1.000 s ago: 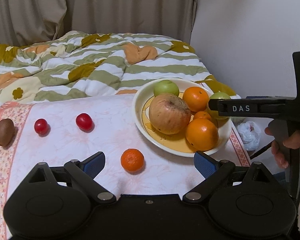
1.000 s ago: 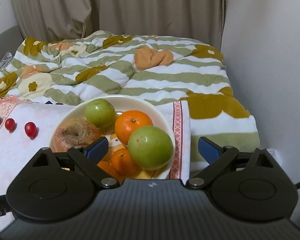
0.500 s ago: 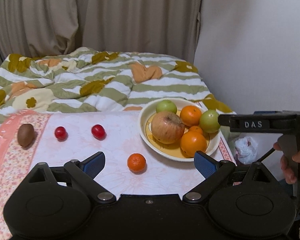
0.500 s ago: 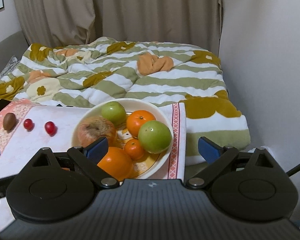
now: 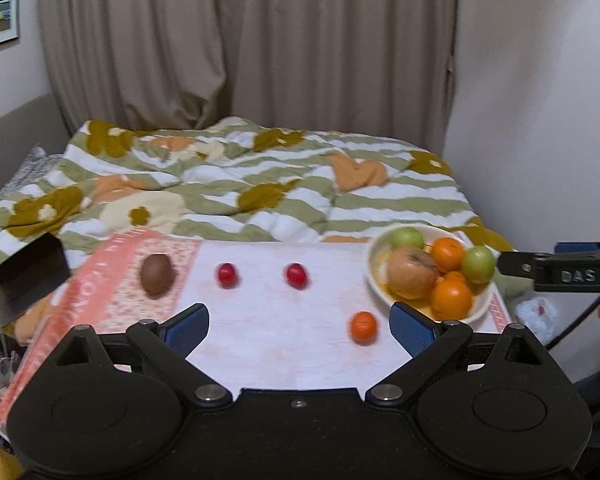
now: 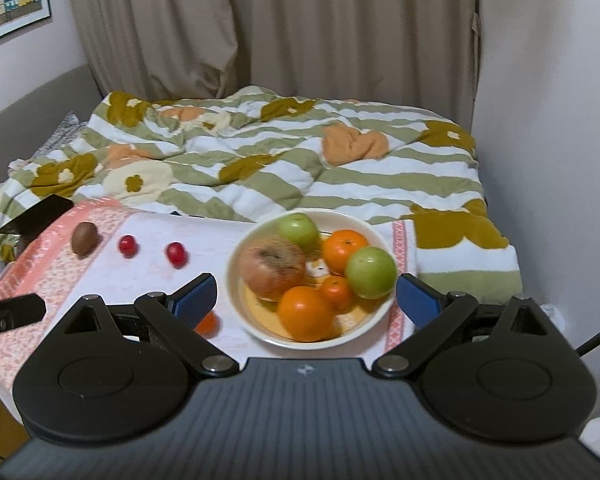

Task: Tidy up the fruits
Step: 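Withdraw both tools from the bowl back over the table, then grasp the brown kiwi with the left tool while the right tool grasps a cherry tomato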

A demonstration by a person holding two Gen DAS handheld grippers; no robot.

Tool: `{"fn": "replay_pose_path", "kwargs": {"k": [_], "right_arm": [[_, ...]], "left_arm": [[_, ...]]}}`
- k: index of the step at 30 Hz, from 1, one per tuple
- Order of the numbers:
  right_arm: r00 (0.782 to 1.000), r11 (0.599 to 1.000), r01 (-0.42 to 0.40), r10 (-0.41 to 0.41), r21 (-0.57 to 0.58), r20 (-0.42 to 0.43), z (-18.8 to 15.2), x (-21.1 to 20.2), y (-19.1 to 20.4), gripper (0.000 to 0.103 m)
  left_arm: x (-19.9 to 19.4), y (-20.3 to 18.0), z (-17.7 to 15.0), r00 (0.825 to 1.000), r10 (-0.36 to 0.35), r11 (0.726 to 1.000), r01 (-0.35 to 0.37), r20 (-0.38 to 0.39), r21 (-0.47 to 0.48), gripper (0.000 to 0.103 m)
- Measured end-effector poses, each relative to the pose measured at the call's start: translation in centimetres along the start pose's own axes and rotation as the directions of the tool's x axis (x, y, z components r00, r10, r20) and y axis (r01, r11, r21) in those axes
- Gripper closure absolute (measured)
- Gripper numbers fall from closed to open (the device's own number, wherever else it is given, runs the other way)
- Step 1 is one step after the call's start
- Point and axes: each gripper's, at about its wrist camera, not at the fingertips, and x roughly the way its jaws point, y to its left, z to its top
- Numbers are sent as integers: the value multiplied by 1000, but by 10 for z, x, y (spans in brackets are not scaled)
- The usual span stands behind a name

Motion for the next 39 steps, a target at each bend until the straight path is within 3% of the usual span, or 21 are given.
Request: {"fn": "replay_pose_path", "kwargs": {"k": [11, 23, 33, 39], "right_arm": [[1000, 1000, 9, -9, 15, 10, 6, -9, 82, 0], [991, 991, 122, -117, 64, -66, 9, 40, 174, 0], [982, 988, 152, -146, 39, -122, 30, 112, 199, 0], [973, 994, 110, -104, 18, -208, 37, 165, 197, 0]], "left_arm": [[-2, 99, 9, 999, 30, 999, -30, 21, 25, 4], [63, 197, 28, 996, -43, 997, 48, -77, 63, 4], [136, 224, 46, 981, -62, 995, 76, -186, 70, 4], [172, 221, 53, 976, -61, 996, 74, -208, 56, 4]]}}
